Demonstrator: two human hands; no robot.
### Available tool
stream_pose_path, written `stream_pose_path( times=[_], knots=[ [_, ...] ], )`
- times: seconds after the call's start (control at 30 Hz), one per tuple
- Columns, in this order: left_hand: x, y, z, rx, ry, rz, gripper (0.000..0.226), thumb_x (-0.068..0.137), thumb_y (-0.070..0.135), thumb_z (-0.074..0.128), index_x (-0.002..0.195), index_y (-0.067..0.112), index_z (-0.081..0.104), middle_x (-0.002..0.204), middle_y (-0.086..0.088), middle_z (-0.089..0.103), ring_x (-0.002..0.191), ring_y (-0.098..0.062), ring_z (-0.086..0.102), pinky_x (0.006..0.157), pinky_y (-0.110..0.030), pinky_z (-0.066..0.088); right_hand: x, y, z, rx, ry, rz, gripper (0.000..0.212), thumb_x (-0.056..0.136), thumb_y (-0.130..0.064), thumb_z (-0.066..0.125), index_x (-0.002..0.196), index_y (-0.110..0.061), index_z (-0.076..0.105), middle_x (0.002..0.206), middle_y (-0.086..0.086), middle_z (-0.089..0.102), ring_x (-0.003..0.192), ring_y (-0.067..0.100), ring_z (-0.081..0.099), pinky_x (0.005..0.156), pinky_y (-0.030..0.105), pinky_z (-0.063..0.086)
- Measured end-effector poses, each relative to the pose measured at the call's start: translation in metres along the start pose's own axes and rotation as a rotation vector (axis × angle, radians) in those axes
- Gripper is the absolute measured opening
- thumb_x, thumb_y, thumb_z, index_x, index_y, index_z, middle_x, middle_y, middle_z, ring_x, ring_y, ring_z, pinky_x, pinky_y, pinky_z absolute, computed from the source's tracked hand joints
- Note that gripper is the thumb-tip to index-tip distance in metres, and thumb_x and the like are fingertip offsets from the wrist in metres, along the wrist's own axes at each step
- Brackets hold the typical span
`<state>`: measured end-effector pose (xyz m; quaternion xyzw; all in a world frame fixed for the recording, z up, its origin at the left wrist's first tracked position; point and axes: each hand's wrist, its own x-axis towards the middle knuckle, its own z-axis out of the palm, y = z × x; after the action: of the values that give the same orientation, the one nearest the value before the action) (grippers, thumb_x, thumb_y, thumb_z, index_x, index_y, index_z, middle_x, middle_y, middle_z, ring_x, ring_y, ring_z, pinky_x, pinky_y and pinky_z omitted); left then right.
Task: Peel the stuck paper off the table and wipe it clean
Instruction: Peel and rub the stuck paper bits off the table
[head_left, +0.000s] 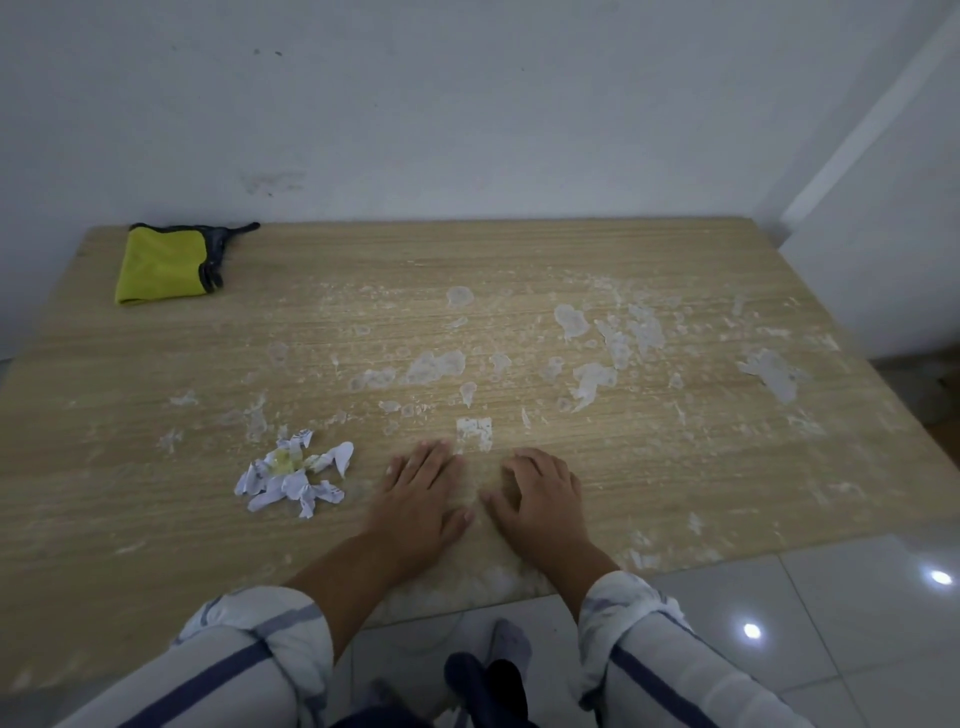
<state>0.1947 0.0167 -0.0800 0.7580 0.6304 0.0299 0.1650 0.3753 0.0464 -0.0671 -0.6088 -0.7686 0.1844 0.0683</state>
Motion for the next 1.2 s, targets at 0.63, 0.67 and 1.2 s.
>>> stream_pose_path(
  times=[0.63, 0.67, 1.2],
  knots=[
    [0.030, 0.022, -0.011, -0.047, 0.123, 0.080, 0.039, 0.087, 0.043, 0.035, 0.101, 0.029, 0.069, 0.126, 0.001, 0.060, 0.124, -0.024, 0.049, 0.105, -0.038, 0.034, -0.004, 0.005, 0.002, 0.065, 0.061, -0.007, 0.050, 0.082, -0.048, 0.032, 0.109, -0.016, 0.060, 0.128, 0.002, 0.055, 0.118, 0.025, 0.046, 0.099, 0.039, 0.034],
    [0.031, 0.024, -0.012, -0.015, 0.164, 0.091, 0.038, 0.084, 0.042, 0.035, 0.090, 0.030, 0.070, 0.115, 0.003, 0.066, 0.113, -0.024, 0.058, 0.096, -0.038, 0.042, -0.003, 0.005, 0.001, 0.068, 0.062, -0.001, 0.054, 0.080, -0.049, 0.029, 0.109, -0.016, 0.061, 0.128, 0.002, 0.055, 0.119, 0.025, 0.046, 0.099, 0.039, 0.034],
    [0.042, 0.030, -0.005, 0.070, 0.129, 0.102, 0.041, 0.082, 0.026, 0.027, 0.097, 0.014, 0.063, 0.107, -0.002, 0.061, 0.104, -0.024, 0.056, 0.093, -0.038, 0.044, -0.003, 0.001, 0.001, 0.052, 0.065, -0.002, 0.036, 0.087, -0.047, 0.040, 0.101, -0.024, 0.065, 0.128, 0.000, 0.054, 0.119, 0.026, 0.045, 0.098, 0.040, 0.033]
  ],
)
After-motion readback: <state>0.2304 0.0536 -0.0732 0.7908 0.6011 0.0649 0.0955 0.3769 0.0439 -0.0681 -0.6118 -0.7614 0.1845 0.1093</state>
